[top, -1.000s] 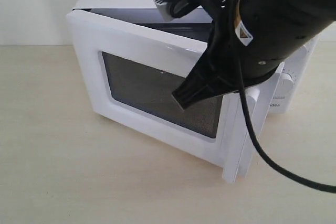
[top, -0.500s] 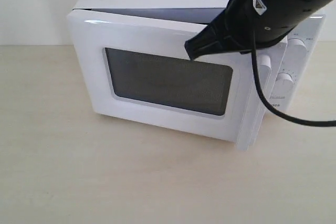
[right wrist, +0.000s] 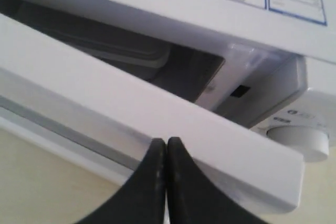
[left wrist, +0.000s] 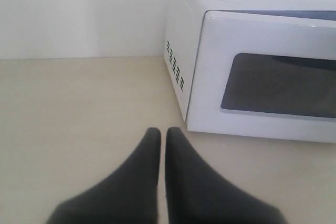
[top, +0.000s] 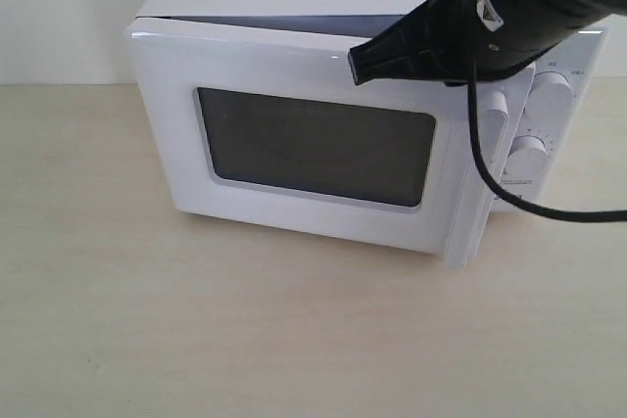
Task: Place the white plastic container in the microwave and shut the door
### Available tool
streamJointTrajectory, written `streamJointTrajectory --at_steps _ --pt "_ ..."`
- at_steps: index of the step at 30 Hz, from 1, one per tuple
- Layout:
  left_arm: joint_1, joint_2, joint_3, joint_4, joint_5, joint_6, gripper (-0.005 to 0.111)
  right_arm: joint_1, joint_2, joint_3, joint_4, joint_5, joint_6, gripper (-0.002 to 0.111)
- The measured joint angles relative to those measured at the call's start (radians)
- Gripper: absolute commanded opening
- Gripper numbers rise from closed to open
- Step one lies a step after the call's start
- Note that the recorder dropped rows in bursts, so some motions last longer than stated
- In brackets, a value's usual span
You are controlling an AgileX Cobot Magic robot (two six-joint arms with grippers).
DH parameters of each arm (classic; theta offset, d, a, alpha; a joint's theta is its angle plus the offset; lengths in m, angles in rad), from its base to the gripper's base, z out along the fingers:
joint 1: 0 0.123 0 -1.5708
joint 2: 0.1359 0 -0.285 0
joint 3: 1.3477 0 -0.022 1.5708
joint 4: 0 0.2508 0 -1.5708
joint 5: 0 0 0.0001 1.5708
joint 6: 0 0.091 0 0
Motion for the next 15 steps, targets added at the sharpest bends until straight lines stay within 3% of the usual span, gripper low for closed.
streamJointTrajectory --at_steps 6,15 --pt "0.0 0.0 0.0 0.006 -0.002 0.0 0.004 0.0 0.0 0.11 0.021 -0.04 0.062 0.0" --pt "0.0 0.0 0.0 0.022 -0.008 0.0 0.004 0.0 0.0 0.238 -0.335 -0.146 0.493 0.0"
